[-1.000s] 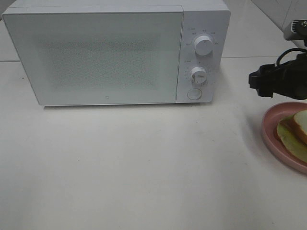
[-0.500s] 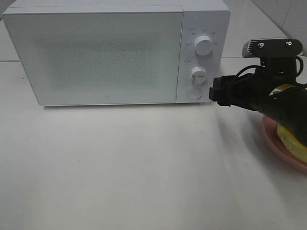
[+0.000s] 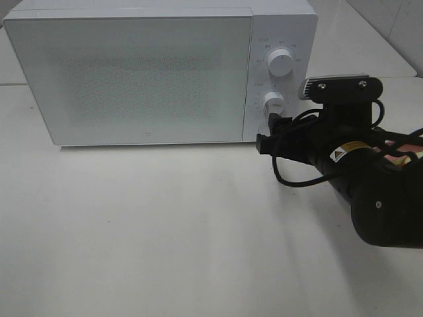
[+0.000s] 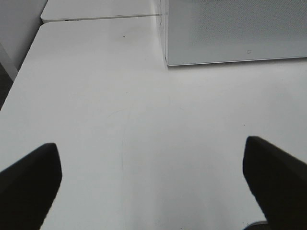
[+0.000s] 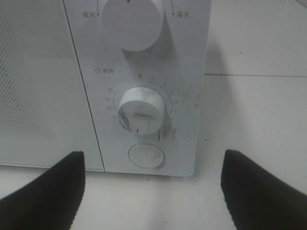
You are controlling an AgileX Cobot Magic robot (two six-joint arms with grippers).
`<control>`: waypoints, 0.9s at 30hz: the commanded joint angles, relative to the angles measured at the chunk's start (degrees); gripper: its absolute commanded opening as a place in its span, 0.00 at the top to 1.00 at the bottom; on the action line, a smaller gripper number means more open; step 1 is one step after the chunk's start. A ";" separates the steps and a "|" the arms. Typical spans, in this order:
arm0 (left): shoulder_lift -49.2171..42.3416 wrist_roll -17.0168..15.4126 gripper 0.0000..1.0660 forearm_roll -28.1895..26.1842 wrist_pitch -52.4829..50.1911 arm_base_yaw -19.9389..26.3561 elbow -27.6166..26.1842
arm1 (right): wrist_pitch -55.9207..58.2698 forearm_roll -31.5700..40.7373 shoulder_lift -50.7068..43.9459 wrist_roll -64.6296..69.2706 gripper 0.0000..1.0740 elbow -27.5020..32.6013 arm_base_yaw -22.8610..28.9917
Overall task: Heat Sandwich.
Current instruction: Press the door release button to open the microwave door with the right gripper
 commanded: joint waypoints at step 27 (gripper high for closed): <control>-1.55 -0.17 0.09 0.06 -0.23 -0.23 0.23 | 2.98 1.20 1.03 48.13 0.35 0.00 2.18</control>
